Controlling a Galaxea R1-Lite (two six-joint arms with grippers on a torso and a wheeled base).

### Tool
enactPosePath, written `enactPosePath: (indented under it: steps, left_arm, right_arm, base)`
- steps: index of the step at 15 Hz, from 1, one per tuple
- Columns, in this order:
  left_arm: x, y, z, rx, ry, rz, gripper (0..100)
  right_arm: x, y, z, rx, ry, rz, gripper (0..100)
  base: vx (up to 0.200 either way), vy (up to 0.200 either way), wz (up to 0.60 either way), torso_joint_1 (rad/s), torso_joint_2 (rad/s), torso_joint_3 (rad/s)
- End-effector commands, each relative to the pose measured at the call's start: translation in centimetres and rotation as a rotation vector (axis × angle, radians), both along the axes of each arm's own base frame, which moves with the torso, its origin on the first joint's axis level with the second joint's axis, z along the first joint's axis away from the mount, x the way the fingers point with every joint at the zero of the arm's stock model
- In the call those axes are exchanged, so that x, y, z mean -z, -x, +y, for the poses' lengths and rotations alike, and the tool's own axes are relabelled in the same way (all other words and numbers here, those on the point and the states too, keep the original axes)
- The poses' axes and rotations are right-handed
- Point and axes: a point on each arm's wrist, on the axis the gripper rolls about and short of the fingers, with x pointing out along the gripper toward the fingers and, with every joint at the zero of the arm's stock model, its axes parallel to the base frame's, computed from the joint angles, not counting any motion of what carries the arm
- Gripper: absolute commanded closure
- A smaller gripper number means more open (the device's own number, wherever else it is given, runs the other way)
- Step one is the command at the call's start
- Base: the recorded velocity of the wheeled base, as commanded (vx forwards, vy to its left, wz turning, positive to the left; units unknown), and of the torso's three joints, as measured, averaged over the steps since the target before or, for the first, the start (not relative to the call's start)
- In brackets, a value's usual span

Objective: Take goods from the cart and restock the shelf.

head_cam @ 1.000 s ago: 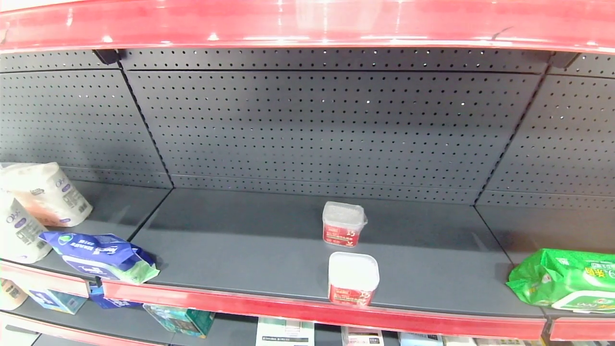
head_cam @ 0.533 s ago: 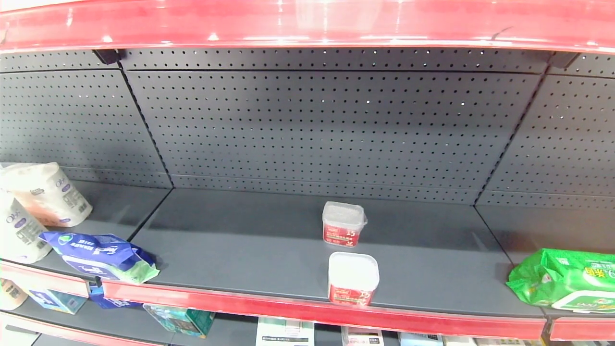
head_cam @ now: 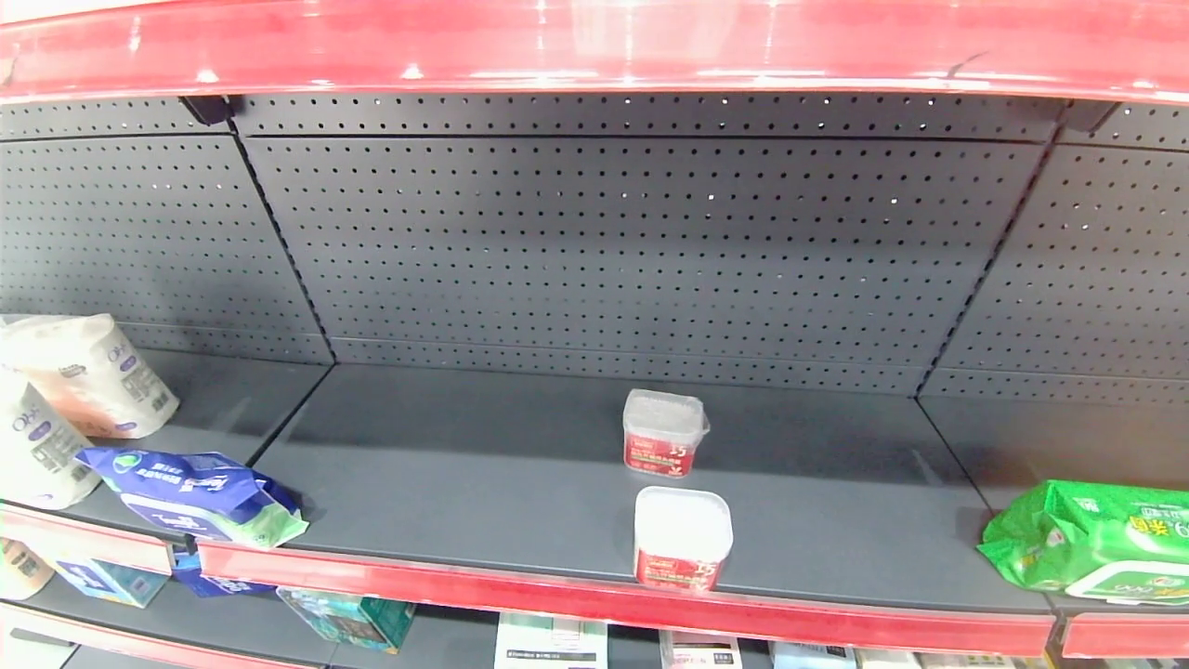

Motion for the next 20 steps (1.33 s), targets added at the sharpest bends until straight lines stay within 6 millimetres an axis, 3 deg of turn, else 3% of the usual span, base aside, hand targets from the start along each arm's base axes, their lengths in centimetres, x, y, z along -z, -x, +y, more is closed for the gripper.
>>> enactPosePath:
  steps: [1, 3, 6, 8, 10, 12, 15, 20]
  left_arm:
    - [0.0, 0.0, 0.0, 0.000, 0.000, 0.001, 0]
    - [0.0, 0.0, 0.0, 0.000, 0.000, 0.001, 0]
    - [0.0, 0.0, 0.0, 0.000, 0.000, 0.002, 0]
    - [0.0, 0.0, 0.0, 0.000, 0.000, 0.002, 0]
    - [0.0, 0.0, 0.0, 0.000, 0.000, 0.002, 0]
    - [0.0, 0.0, 0.0, 0.000, 0.000, 0.002, 0]
    - [0.0, 0.0, 0.0, 0.000, 0.000, 0.002, 0]
    - [0.0, 0.0, 0.0, 0.000, 0.000, 0.002, 0]
  right_arm:
    - [-0.7, -6.1, 1.0, -0.080, 0.056, 0.376, 0]
    - [-1.3, -11.5, 2.6, -0.189, 0.085, 0.540, 0]
    - [-0.7, -14.1, 3.6, -0.193, 0.126, 0.622, 0]
    - [0.5, -17.5, 4.9, -0.145, 0.196, 0.724, 0]
    - [1.0, -19.6, 5.6, -0.104, 0.238, 0.758, 0]
    - [1.5, -20.9, 6.6, -0.064, 0.293, 0.773, 0]
    - [2.5, -21.1, 8.6, -0.079, 0.361, 0.797, 0]
    - [3.6, -22.3, 11.5, -0.053, 0.348, 0.840, 0]
  base:
    - [0.000, 0.000, 0.00, 0.000, 0.00, 0.000]
    - [0.000, 0.000, 0.00, 0.000, 0.00, 0.000]
    - [0.000, 0.000, 0.00, 0.000, 0.00, 0.000]
    - [0.000, 0.000, 0.00, 0.000, 0.00, 0.000]
    - [0.000, 0.000, 0.00, 0.000, 0.00, 0.000]
    - [0.000, 0.000, 0.00, 0.000, 0.00, 0.000]
    - [0.000, 0.000, 0.00, 0.000, 0.00, 0.000]
    - [0.000, 0.000, 0.00, 0.000, 0.00, 0.000]
